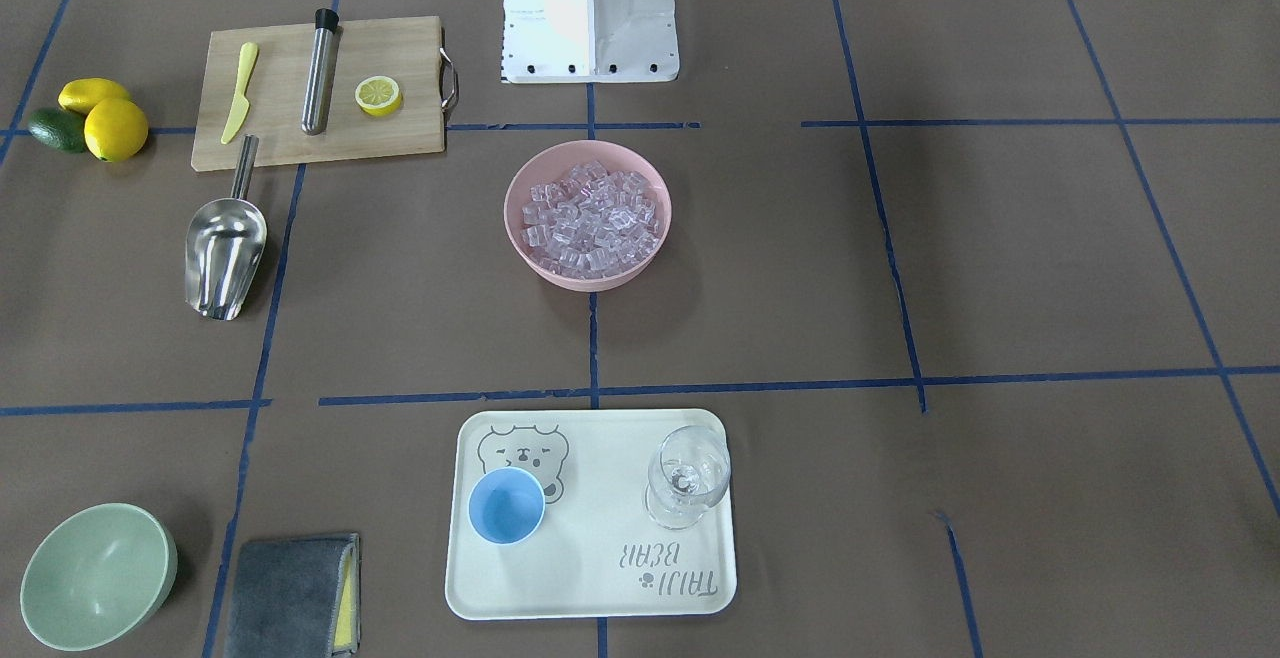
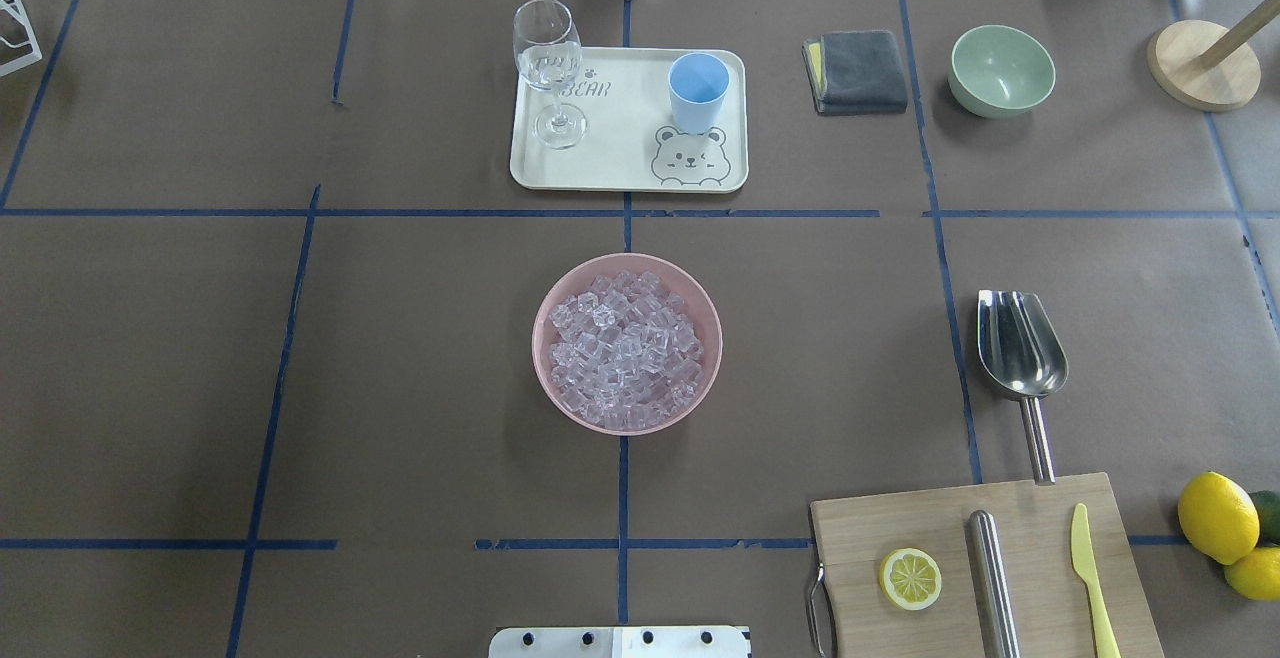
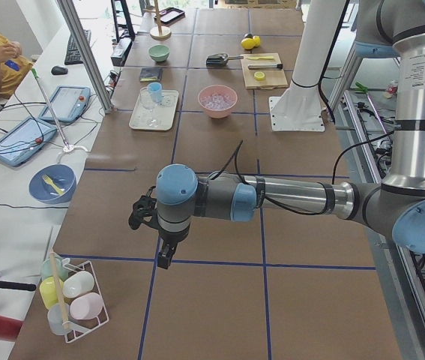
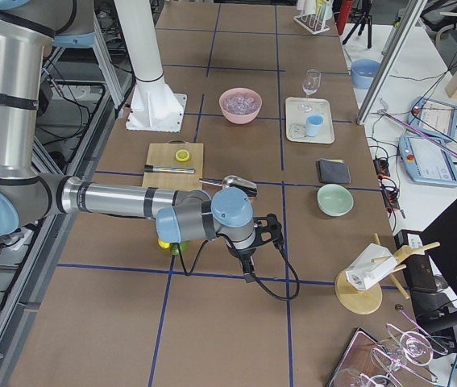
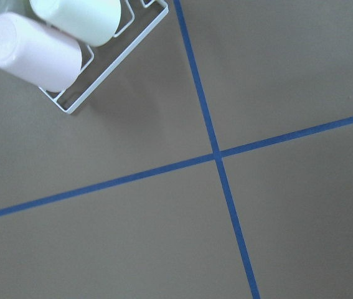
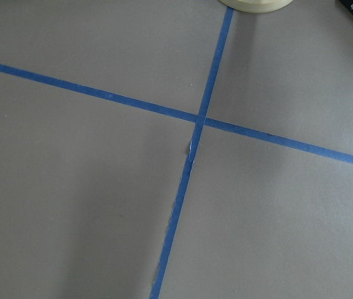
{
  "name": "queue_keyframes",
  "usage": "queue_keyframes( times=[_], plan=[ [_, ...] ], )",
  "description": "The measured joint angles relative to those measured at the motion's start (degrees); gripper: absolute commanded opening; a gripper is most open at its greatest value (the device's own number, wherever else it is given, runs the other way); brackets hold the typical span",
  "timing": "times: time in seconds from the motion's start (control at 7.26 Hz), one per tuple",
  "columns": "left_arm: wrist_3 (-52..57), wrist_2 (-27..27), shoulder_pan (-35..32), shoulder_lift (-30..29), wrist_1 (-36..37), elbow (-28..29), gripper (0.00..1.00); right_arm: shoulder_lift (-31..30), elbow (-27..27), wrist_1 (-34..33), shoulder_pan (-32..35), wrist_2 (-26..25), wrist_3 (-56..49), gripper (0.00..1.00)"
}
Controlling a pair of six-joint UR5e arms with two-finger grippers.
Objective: Put ice in cup with scoop
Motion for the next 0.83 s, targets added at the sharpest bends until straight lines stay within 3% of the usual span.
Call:
queue_keyframes(
  times=[0.41, 0.83],
  plan=[
    [-1.10, -5.38, 2.54, -1.46, -13.23, 3.27, 1.00, 1.70, -0.27, 0.01, -0.34, 0.96, 0.01, 1.00],
    [-3.21, -8.23, 10.00, -1.72, -27.02, 4.37, 1.00, 3.01, 0.07, 0.23, -3.10, 1.76, 0.39, 1.00]
  ],
)
